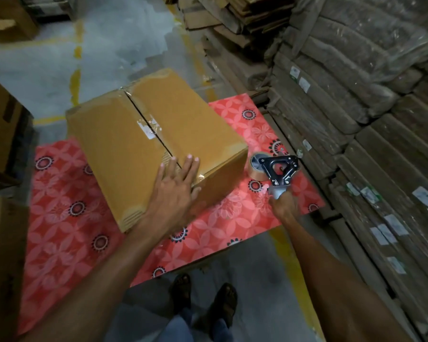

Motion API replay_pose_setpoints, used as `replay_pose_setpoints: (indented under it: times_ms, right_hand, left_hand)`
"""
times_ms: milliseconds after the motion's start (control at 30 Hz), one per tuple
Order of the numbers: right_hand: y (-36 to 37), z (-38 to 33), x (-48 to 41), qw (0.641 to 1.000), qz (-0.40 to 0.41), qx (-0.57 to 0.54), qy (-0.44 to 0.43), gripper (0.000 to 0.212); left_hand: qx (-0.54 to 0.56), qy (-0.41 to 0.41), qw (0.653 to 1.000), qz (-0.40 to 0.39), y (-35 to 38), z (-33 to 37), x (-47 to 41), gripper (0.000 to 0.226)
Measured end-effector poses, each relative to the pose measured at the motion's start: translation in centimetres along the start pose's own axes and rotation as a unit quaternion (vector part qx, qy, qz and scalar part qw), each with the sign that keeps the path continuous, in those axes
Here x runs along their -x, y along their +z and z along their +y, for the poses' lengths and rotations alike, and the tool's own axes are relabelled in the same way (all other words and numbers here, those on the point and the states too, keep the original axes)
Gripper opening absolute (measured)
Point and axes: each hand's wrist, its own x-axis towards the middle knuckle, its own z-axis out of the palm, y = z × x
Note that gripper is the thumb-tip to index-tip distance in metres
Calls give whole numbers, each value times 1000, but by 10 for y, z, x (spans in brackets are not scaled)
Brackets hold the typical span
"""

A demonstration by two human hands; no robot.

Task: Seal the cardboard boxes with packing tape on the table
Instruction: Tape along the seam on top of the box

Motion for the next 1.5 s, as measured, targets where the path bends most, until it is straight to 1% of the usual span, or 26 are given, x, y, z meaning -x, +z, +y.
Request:
replay_pose_setpoints:
  times_ms: [133,200,233,267,300,367,400,433,500,567,667,767,833,900,1000,1067,1133,1200,1267,1400,1500]
  right_hand:
    - [4,5,-14,995,-49,83,20,41]
    - [-8,-5,-5,992,-53,118,12,39]
    - [-17,-13,-1,990,-41,137,-5,38]
    - [-27,-26,4,987,-9,158,-30,36]
    - [-36,-42,8,980,42,186,-62,32]
    - [-52,-87,15,946,170,239,-138,31]
    - [-58,-115,21,930,207,241,-186,32]
    - [-61,-145,29,920,213,225,-239,31]
    - [-51,-200,48,912,162,152,-344,27]
    - [-24,-246,66,900,88,94,-416,21]
    - [30,-295,85,876,2,100,-472,27]
    - [74,-335,86,862,-35,126,-490,34]
    - [97,-359,82,857,-48,130,-497,32]
    - [118,-381,74,849,-50,154,-503,32]
    - [141,-405,59,831,-86,242,-493,52]
    - [152,-411,49,809,-95,304,-494,59]
    - [158,-409,44,795,-82,334,-500,60]
    - [159,-403,42,791,-60,330,-512,61]
    - [156,-394,44,790,-60,320,-520,63]
    - [136,-362,61,799,-66,323,-503,66]
    - [119,-321,84,810,-66,323,-485,66]
  left_hand:
    - [-7,-22,1000,13,2,3,7,70]
    - [-7,-30,999,12,0,4,8,70]
    - [-4,-30,999,12,-2,4,8,71]
    - [5,-25,1000,15,-5,3,9,72]
    - [22,-15,999,20,-10,0,8,72]
    - [66,20,997,39,-22,-13,2,67]
    - [90,34,994,47,-26,-24,-6,62]
    - [113,37,992,48,-27,-37,-16,58]
    - [146,17,988,43,-27,-69,-39,57]
    - [161,-10,986,40,-24,-106,-62,60]
    - [158,-30,986,45,-25,-160,-93,60]
    - [138,-41,989,21,-24,-202,-120,59]
    - [131,-54,990,-1,-20,-225,-137,61]
    - [121,-55,991,7,-17,-245,-153,59]
    - [101,-41,994,-3,-17,-266,-174,55]
    - [89,-31,995,-7,-15,-274,-181,55]
    - [79,-30,996,8,-10,-276,-179,55]
    - [77,-30,996,16,-8,-276,-178,56]
    - [85,-36,996,19,-7,-275,-178,56]
    - [89,-30,995,22,-7,-274,-179,56]
    - [83,-34,996,16,-9,-272,-178,55]
